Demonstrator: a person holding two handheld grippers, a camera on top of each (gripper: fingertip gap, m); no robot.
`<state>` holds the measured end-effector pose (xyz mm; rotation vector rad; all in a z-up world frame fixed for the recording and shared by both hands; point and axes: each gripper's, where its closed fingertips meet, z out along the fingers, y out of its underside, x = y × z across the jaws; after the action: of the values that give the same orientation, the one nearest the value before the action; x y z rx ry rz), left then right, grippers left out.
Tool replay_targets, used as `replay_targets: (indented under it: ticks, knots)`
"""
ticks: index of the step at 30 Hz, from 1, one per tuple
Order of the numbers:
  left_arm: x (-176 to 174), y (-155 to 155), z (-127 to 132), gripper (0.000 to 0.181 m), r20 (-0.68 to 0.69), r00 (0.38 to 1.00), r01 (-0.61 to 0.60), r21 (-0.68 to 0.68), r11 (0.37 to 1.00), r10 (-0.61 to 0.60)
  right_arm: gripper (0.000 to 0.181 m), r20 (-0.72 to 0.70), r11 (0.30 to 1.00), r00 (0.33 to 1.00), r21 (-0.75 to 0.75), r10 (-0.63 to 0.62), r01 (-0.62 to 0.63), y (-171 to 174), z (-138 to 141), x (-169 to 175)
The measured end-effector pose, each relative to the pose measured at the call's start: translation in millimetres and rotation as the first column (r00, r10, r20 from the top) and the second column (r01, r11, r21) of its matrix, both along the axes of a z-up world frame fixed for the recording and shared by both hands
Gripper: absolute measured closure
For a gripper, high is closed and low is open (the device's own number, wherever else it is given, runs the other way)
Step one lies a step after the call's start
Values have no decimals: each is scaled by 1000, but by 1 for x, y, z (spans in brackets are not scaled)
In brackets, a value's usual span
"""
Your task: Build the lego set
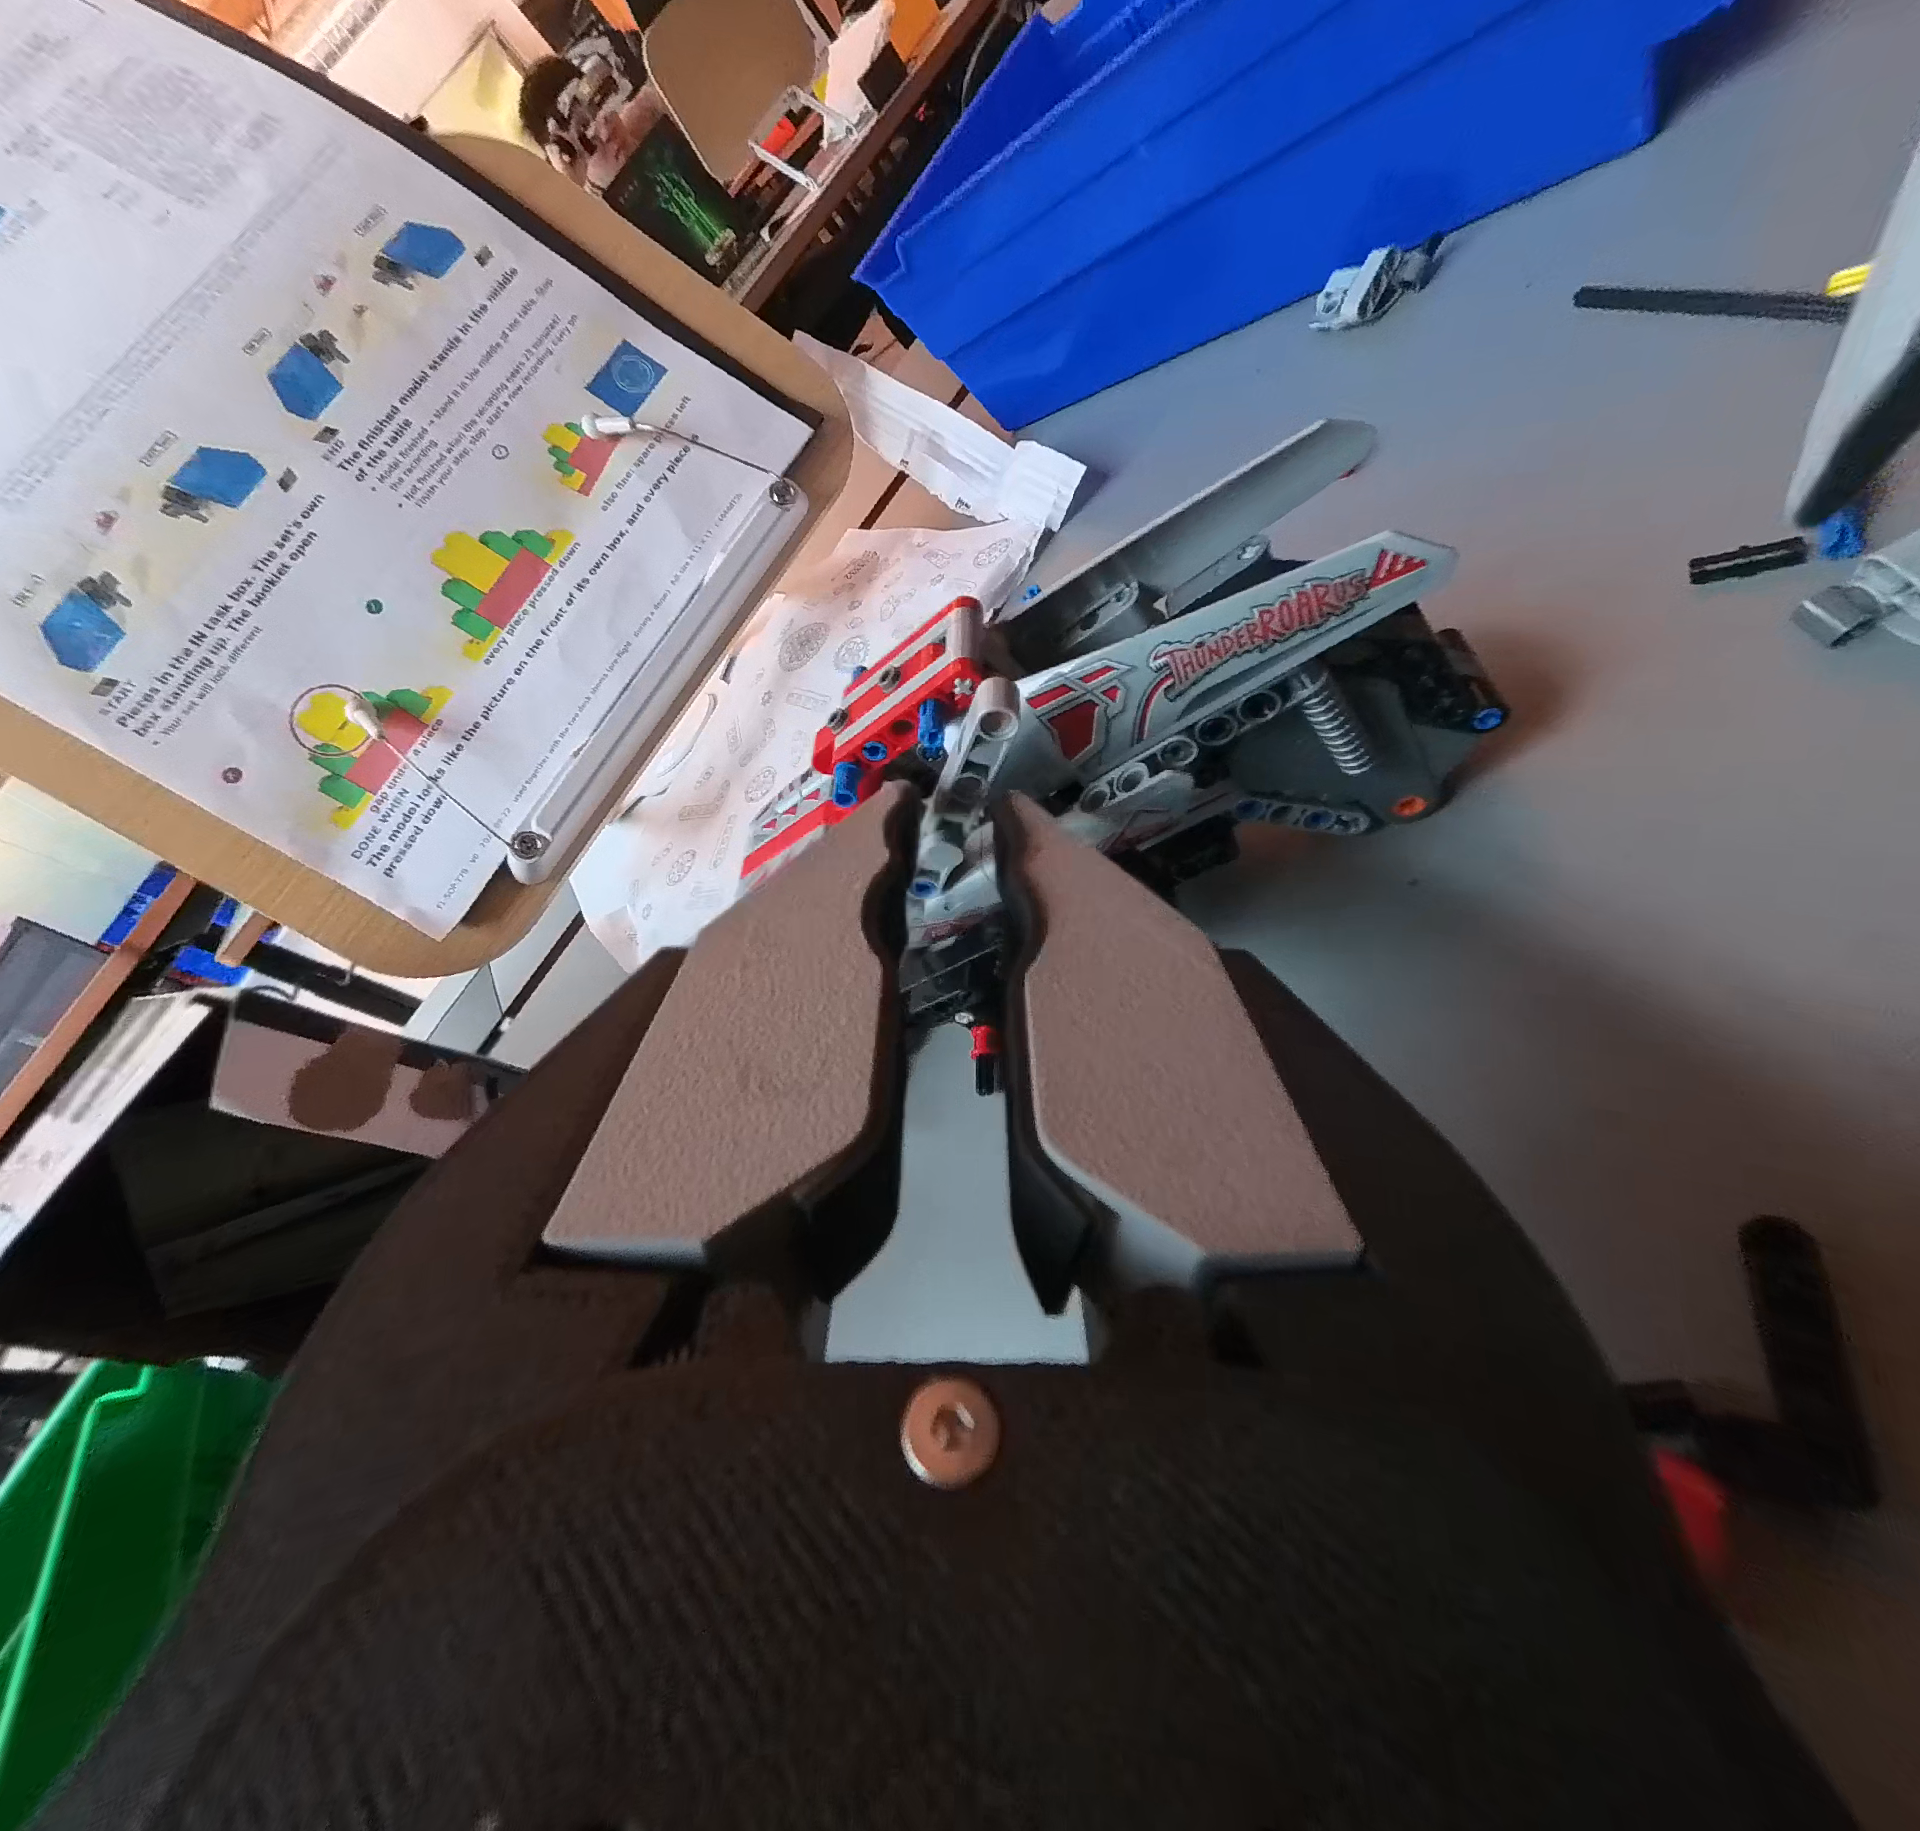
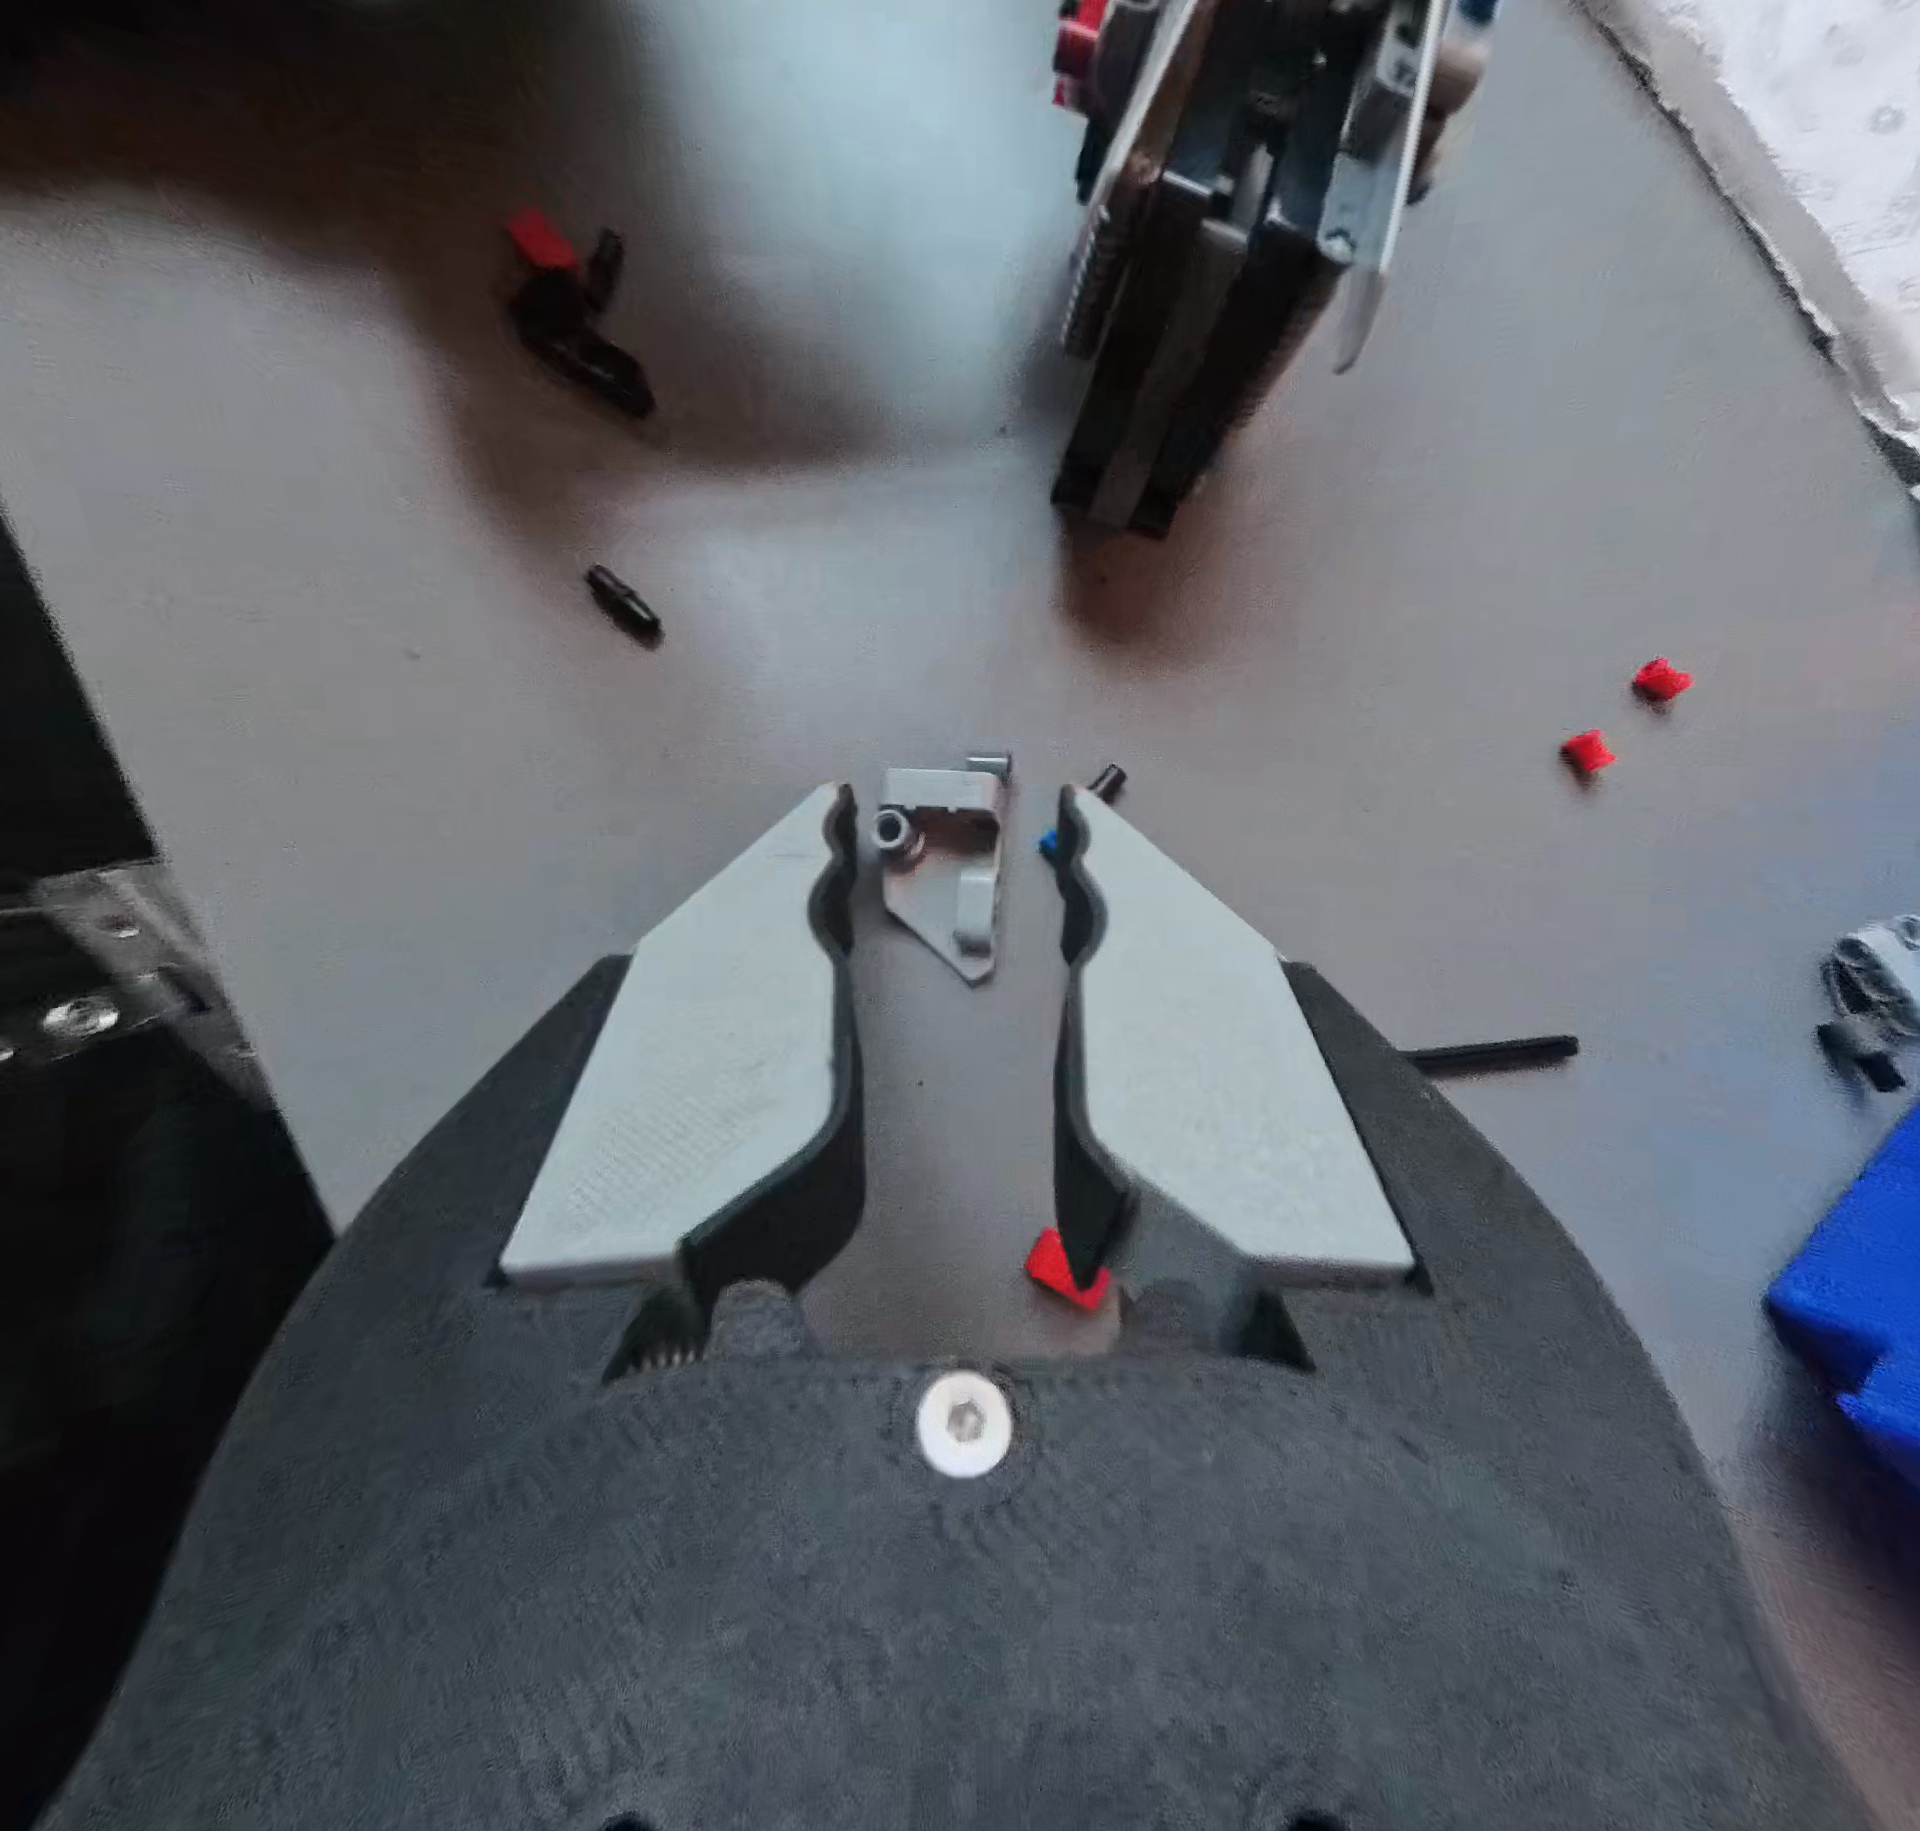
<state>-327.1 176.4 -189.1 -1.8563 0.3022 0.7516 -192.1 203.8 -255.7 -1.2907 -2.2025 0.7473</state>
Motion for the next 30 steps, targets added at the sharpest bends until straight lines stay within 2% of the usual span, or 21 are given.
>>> replay_targets:
  ticks: [2, 4, 6, 8, 9, 10, 12, 13, 15, 20, 23, 25, 28, 30]
  knots:
    - [3, -3, 9, 164, -17, 1000, 5, 30, 1000, -4, 160, -34, 999, 999, 39, 16, -15, -5, -4, -1]
    - [7, -10, 22, 157, -38, 999, 9, 65, 998, -6, 160, -58, 998, 998, 49, 32, -29, -9, -2, 1]
    - [16, -18, 35, 156, -18, 999, 31, 92, 995, -29, 161, -176, 990, 980, 123, 88, -67, -13, 10, 4]
    - [35, -25, 45, 165, 47, 995, 89, 87, 992, -93, 161, -334, 959, 924, 267, 186, -96, -21, 29, 8]
    - [50, -26, 44, 168, 124, 981, 145, 58, 988, -152, 161, -408, 930, 878, 354, 249, -99, -27, 39, 11]
    - [69, -26, 40, 167, 239, 946, 219, 19, 976, -217, 161, -468, 892, 825, 443, 316, -91, -34, 48, 15]
    - [111, -28, 33, 168, 478, 811, 388, -5, 922, -339, 161, -529, 821, 740, 568, 416, -56, -49, 58, 21]
    - [126, -30, 30, 169, 558, 739, 453, 2, 891, -377, 161, -545, 799, 714, 600, 439, -34, -54, 61, 22]
    - [138, -30, 21, 170, 636, 664, 512, -2, 859, -394, 161, -569, 777, 670, 629, 477, -20, -62, 67, 25]
    - [160, -32, 11, 170, 751, 502, 613, 42, 789, -430, 161, -560, 752, 640, 657, 526, -43, -70, 71, 25]
    - [159, -29, 8, 171, 759, 489, 610, 53, 790, -429, 162, -550, 753, 644, 656, 531, -61, -69, 69, 23]
    - [158, -28, 8, 175, 776, 457, 606, 86, 791, -434, 161, -557, 776, 651, 626, 516, -80, -70, 68, 23]
    - [155, -28, 6, 174, 756, 453, 616, 117, 779, -472, 161, -564, 879, 703, 435, 434, -193, -69, 65, 21]
    - [146, -29, 5, 172, 694, 522, 614, 98, 784, -496, 161, -535, 927, 757, 253, 374, -278, -66, 65, 19]
